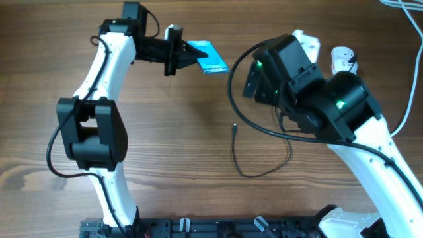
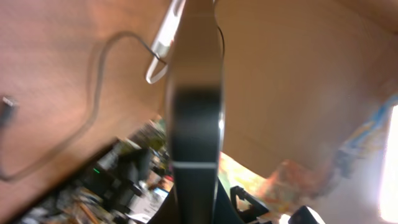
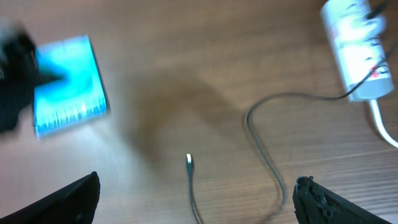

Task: Plug charger to phone and switch on socket
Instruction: 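Move the right gripper down to the black USB-C cable end, then grasp the USB-C plug with the right gripper and lift it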

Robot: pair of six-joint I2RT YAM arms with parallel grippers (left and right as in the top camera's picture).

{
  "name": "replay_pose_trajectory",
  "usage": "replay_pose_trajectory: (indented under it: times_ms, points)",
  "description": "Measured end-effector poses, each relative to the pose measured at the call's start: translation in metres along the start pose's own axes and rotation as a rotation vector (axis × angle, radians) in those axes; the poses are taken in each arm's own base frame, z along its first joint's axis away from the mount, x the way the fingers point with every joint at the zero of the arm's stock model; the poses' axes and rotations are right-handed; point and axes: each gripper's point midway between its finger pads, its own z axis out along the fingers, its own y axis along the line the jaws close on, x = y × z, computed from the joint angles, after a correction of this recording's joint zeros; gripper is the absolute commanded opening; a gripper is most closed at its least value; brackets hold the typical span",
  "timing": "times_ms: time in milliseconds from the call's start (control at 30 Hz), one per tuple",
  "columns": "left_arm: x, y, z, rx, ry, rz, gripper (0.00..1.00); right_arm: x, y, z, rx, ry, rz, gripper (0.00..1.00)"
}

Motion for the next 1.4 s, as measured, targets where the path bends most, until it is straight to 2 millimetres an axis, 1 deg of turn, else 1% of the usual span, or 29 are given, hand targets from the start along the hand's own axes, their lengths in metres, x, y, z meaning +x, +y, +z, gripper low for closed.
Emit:
replay_pose_trajectory:
  times_ms: [100, 167, 200, 300, 367, 400, 467, 533, 600, 633, 733, 767, 800, 833, 867, 1000, 1067, 1100, 1200, 1233, 1300, 1400]
  points:
    - [-0.006, 0.004, -0.007, -0.017, -0.030, 0.084, 0.04, 0.029, 0.009, 0.027, -0.043, 0.113, -0.090, 0.98]
    - [-0.008, 0.008, -0.009, -0.044, -0.048, 0.108, 0.04, 0.045, 0.019, 0.047, -0.087, 0.158, -0.116, 0.91]
    - [-0.008, 0.014, -0.012, -0.088, -0.073, 0.113, 0.04, 0.055, 0.023, 0.060, -0.109, 0.187, -0.129, 0.91]
    - [-0.010, 0.022, -0.025, -0.202, -0.158, 0.136, 0.04, 0.071, 0.033, 0.084, -0.166, 0.215, -0.132, 0.90]
    - [-0.012, 0.022, -0.044, -0.293, -0.256, 0.170, 0.04, 0.083, 0.034, 0.097, -0.175, 0.236, -0.128, 0.85]
    - [-0.012, 0.022, -0.053, -0.327, -0.296, 0.182, 0.04, 0.087, 0.033, 0.102, -0.176, 0.245, -0.120, 0.84]
    - [-0.013, 0.021, -0.075, -0.405, -0.398, 0.191, 0.04, 0.101, 0.029, 0.115, -0.165, 0.275, -0.091, 0.81]
    - [-0.012, 0.028, -0.097, -0.486, -0.487, 0.155, 0.04, 0.114, 0.024, 0.126, -0.156, 0.298, -0.068, 0.81]
    - [-0.016, 0.039, -0.112, -0.546, -0.537, 0.113, 0.04, 0.125, 0.021, 0.137, -0.147, 0.318, -0.055, 0.81]
    - [-0.017, 0.043, -0.116, -0.566, -0.550, 0.102, 0.04, 0.130, 0.019, 0.143, -0.132, 0.335, -0.055, 0.80]
    - [-0.018, 0.048, -0.119, -0.602, -0.568, 0.091, 0.04, 0.148, 0.014, 0.168, -0.078, 0.402, -0.059, 0.80]
    - [-0.019, 0.049, -0.120, -0.610, -0.572, 0.090, 0.04, 0.153, 0.013, 0.175, -0.060, 0.422, -0.059, 0.78]
    - [-0.019, 0.050, -0.120, -0.619, -0.576, 0.090, 0.04, 0.160, 0.010, 0.183, -0.035, 0.447, -0.057, 0.75]
    - [-0.019, 0.050, -0.119, -0.626, -0.576, 0.092, 0.04, 0.166, 0.008, 0.191, -0.015, 0.469, -0.054, 0.68]
    - [-0.019, 0.050, -0.118, -0.634, -0.577, 0.095, 0.04, 0.171, 0.006, 0.198, 0.001, 0.485, -0.053, 0.64]
    - [-0.018, 0.051, -0.111, -0.663, -0.573, 0.109, 0.04, 0.179, 0.008, 0.219, 0.021, 0.503, -0.045, 0.64]
    - [-0.017, 0.051, -0.107, -0.676, -0.569, 0.117, 0.04, 0.185, 0.008, 0.234, 0.030, 0.513, -0.046, 0.64]
    - [-0.016, 0.051, -0.104, -0.682, -0.564, 0.123, 0.04, 0.186, 0.009, 0.236, 0.030, 0.514, -0.046, 0.63]
    - [-0.016, 0.050, -0.100, -0.684, -0.561, 0.133, 0.04, 0.186, 0.010, 0.240, 0.031, 0.510, -0.033, 0.54]
    - [-0.016, 0.050, -0.100, -0.684, -0.560, 0.133, 0.04, 0.186, 0.010, 0.240, 0.035, 0.509, -0.019, 0.54]
    - [-0.016, 0.050, -0.100, -0.685, -0.560, 0.133, 0.04, 0.185, 0.012, 0.241, 0.031, 0.502, -0.011, 0.49]
    - [-0.016, 0.050, -0.100, -0.685, -0.559, 0.133, 0.04, 0.187, 0.016, 0.241, 0.029, 0.491, -0.020, 0.48]
